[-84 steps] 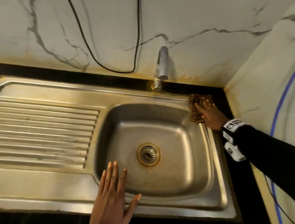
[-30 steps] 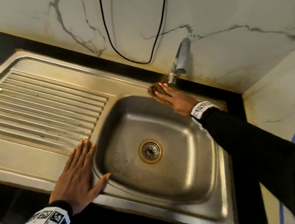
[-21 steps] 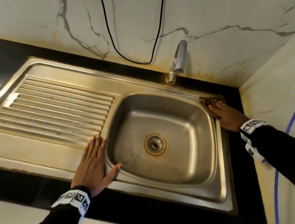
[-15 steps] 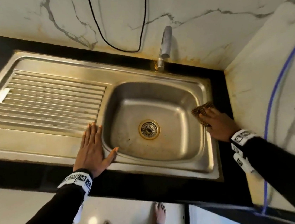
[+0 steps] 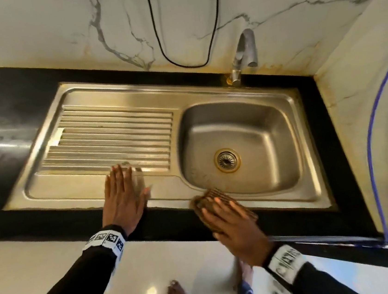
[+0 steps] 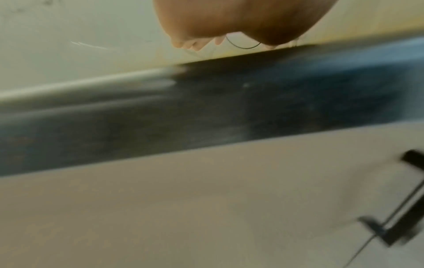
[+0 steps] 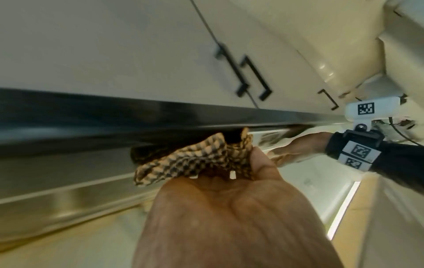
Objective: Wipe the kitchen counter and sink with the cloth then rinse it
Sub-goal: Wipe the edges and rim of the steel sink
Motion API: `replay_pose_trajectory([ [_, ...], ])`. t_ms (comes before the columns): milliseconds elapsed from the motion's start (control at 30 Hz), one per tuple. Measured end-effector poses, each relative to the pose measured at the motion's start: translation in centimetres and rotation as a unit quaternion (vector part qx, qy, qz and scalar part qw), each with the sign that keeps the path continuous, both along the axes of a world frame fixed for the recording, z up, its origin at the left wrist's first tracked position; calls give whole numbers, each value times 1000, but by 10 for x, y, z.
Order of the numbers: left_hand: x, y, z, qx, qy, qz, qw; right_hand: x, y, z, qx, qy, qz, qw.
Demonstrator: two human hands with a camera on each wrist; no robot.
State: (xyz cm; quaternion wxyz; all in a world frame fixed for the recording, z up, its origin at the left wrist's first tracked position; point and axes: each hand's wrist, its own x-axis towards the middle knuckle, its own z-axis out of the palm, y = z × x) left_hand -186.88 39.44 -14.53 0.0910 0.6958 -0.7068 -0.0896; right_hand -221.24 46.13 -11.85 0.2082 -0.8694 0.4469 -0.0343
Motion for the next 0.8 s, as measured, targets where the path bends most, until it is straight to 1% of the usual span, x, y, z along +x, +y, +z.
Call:
replay_pose_trajectory([
  [33,17,3,-2,2,-10,6,1000,35,-14,-2,-1,12,-14,1000],
  [67,30,8,-5,1,-12,21,1000,67,-36,-4,19,24,-40,999],
  [100,40,9,-7,-2,-4,42,999,96,-64,-7,64,26,-74,995],
  [167,44,9,-10,8,29,87,996,134,-123,-9,167,-2,-158,973],
  [200,42,9,-9,13,39,96,995,146,-147,-13,188,-28,-194,962],
  [267,42,6,-10,11,39,91,995,165,-191,-21,173,-38,-228,957],
  [333,42,6,-11,14,33,78,996,175,-232,-26,136,-12,-231,963],
  [400,42,6,-12,14,29,72,997,178,-276,-27,95,32,-220,970],
  [467,44,4,-14,20,23,73,997,183,-316,-23,95,52,-229,967],
  [533,46,4,-14,20,22,73,997,184,-340,-19,108,67,-237,963],
  [567,46,4,-13,15,24,75,997,182,-343,-17,117,68,-235,962],
  [633,46,4,-12,9,31,80,996,179,-328,-13,140,38,-221,964],
  [700,46,5,-12,8,34,83,996,172,-290,-12,156,13,-192,969],
  [800,46,4,-12,10,34,81,996,162,-207,-4,173,11,-136,975],
])
